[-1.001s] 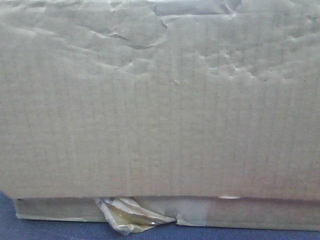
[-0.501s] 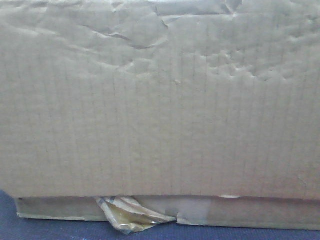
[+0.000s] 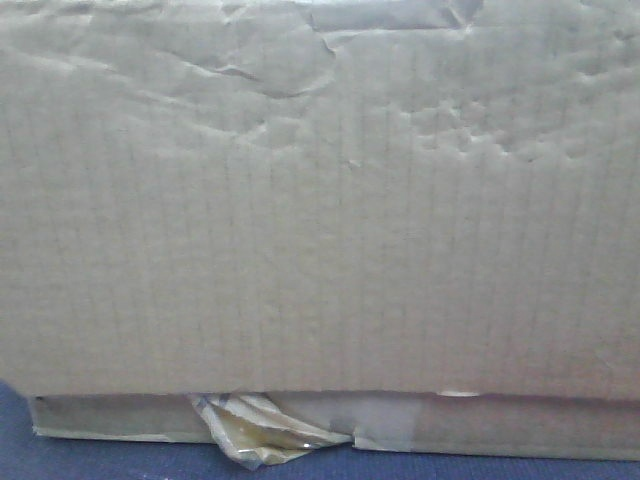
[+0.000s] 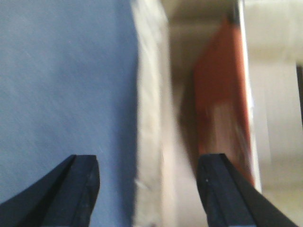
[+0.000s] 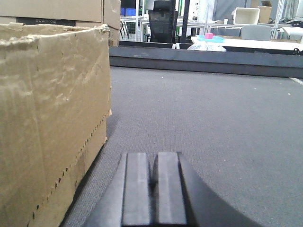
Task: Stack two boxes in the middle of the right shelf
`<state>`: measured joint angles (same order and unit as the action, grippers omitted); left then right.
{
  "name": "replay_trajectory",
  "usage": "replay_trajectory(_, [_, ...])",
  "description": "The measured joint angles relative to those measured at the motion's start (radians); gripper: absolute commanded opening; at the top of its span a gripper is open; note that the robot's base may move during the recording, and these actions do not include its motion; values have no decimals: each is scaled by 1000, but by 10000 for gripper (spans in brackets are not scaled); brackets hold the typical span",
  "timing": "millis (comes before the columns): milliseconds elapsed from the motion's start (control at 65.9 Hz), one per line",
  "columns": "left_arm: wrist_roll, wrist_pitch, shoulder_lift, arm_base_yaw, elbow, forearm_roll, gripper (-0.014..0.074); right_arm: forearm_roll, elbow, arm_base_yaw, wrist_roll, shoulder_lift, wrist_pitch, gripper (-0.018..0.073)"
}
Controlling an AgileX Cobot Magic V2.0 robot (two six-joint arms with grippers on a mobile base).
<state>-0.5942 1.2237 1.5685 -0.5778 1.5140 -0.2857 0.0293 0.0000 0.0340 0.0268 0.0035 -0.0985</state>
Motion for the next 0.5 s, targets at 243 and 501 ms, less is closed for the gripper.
replay_trajectory(243, [44,0,0,32,-20,67,316,0,0,0,0,0,0,-162])
replay_trajectory(501, [65,0,0,84,-20,94,316,0,0,0,0,0,0,-162])
